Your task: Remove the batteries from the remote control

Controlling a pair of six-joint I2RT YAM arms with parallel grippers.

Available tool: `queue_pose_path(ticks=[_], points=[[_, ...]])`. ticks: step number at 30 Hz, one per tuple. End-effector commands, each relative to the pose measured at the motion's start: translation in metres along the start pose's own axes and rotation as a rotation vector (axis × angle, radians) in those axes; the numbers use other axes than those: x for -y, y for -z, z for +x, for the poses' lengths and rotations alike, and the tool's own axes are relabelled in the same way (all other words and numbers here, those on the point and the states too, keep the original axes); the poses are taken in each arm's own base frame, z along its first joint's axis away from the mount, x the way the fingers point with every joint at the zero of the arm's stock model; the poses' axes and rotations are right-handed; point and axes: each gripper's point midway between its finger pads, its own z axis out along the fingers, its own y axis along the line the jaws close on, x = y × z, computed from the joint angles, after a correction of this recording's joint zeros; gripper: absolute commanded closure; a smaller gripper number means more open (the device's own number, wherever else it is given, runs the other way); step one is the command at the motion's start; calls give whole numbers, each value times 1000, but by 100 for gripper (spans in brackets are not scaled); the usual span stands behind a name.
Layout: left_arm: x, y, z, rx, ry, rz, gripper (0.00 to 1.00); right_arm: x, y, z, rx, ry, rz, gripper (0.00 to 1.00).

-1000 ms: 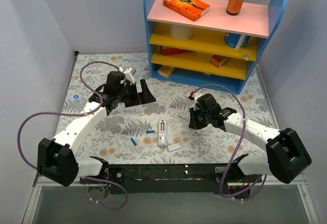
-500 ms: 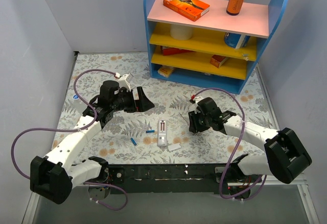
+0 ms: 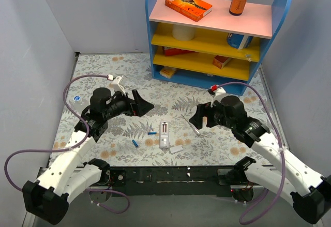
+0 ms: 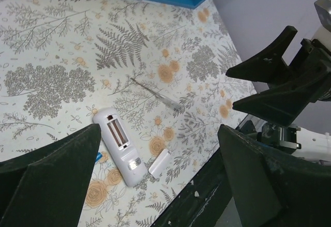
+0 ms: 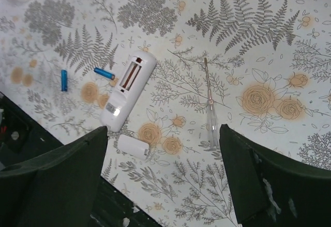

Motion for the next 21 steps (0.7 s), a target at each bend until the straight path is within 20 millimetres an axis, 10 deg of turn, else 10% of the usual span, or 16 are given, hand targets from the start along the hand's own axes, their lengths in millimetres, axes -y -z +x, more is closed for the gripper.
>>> queue_pose_path(ticks=[1, 21], points=[[19, 15, -19, 113, -59, 55, 2, -6, 20, -15, 114, -157, 5, 6], [15, 21, -23, 151, -74, 24, 2, -7, 59, -68, 311, -161, 51, 7]])
